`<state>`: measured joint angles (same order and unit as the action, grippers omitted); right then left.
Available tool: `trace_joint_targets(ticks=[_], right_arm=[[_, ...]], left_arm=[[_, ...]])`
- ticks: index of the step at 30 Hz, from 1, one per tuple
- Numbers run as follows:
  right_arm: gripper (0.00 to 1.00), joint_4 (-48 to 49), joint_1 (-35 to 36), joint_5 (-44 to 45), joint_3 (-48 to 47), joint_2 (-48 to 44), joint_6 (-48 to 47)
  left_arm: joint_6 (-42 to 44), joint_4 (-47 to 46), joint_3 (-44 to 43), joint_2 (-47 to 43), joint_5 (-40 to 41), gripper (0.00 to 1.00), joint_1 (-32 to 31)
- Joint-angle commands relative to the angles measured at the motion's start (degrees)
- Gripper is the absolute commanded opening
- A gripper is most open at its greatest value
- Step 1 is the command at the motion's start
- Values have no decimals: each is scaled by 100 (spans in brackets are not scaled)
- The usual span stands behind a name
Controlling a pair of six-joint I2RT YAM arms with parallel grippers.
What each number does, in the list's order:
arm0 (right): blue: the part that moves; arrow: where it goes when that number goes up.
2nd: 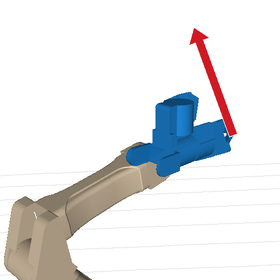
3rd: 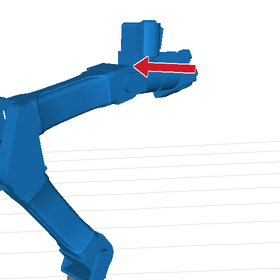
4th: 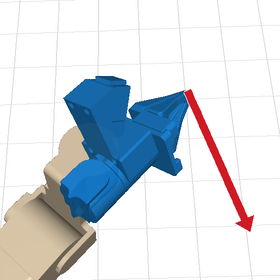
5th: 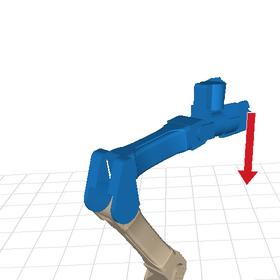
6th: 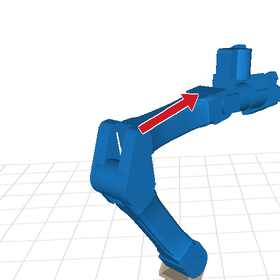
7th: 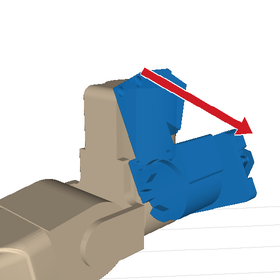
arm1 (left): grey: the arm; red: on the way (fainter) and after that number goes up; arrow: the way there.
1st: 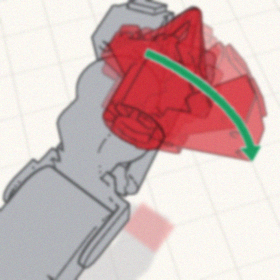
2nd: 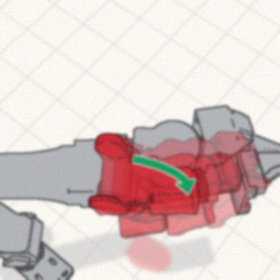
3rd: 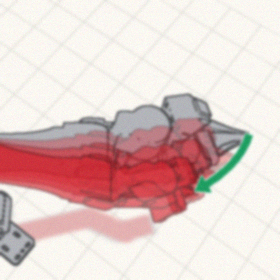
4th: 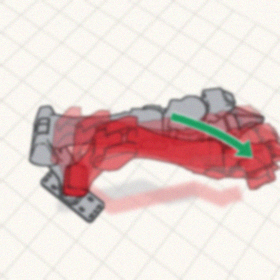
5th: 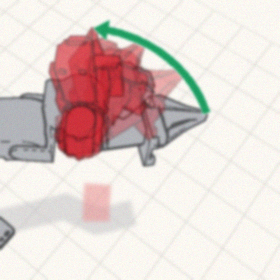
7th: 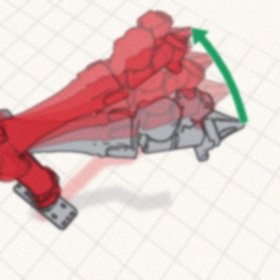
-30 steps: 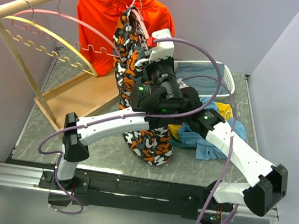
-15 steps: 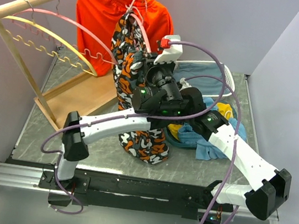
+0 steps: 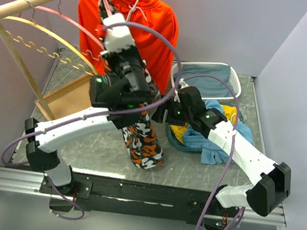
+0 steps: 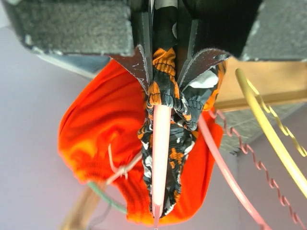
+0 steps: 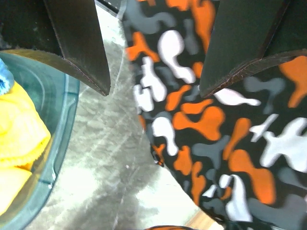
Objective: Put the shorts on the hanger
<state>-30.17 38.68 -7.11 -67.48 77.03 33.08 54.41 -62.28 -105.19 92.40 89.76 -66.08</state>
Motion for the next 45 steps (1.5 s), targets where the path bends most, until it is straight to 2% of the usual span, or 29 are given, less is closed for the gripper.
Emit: trace_joint_targets(ticks=[1,5,9,15,21,33,45], right_arm=[[82,91,-18,-36,-414,75,-153],[82,47,-18,-62,-485,162,-214],[82,12,-27,-88,-529,198,-267],[82,-68,-27,-53,-582,172,-346],[82,-182,-18,35,-617,145,-425],[82,-270,-18,43,-678,224,-504],[82,-331,-27,79,-740,294,-522]], left_arm=[[-1610,1324,-667,23,-327,1,192],[-724,387,-1301,707,-432,1,254],[-142,137,-2075,1315,-485,1,263],[-580,715,-2760,1746,-573,1,359],[-810,840,-2981,1948,-635,1,684],[-1258,1271,-2929,1983,-722,1,1335],[-1714,1947,-3341,2388,-995,1,1827]])
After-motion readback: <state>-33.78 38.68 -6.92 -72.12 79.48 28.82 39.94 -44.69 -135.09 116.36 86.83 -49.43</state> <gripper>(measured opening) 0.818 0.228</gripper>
